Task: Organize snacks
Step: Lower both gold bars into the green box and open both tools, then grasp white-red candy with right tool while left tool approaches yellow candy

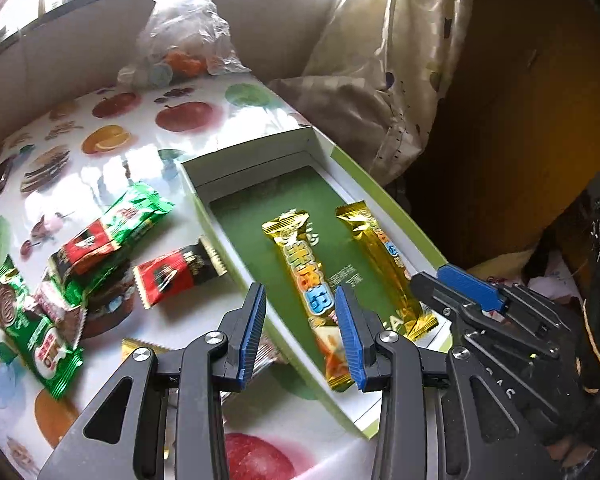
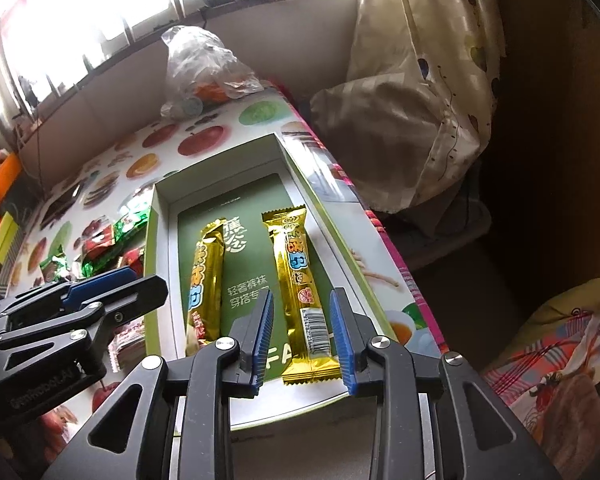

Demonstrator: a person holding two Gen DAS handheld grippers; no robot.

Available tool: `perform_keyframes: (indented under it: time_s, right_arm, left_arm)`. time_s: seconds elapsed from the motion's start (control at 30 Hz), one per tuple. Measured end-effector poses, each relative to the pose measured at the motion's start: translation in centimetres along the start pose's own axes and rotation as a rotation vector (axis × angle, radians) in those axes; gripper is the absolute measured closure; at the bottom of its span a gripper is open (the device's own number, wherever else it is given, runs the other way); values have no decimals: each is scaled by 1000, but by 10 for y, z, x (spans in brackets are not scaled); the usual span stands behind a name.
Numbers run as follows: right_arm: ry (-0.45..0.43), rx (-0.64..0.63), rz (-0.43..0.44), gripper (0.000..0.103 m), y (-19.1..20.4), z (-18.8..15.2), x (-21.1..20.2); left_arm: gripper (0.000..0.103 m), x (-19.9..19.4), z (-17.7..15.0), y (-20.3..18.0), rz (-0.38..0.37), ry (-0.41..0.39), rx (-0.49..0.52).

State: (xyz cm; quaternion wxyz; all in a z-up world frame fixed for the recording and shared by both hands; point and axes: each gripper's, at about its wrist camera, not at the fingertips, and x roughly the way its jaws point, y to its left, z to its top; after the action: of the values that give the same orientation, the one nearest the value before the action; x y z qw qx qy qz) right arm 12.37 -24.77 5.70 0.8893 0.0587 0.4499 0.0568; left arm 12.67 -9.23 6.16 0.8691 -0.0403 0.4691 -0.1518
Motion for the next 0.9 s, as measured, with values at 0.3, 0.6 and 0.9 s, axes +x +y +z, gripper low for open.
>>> perform_keyframes:
  time_s: [0.3,0.6,0.9]
  right_arm:
    - [-39,0,13,71,12,-7,-12]
    - [-73,-5,38,67,32,-13,-25]
    - [-79,-50,87,66,63,-19,-29]
  left_arm:
    - [65,-23,-10,2,41,-68,36]
    - [65,-43,-21,20,93,-118,41]
    - [65,-56,-33,52,117,-136,-6]
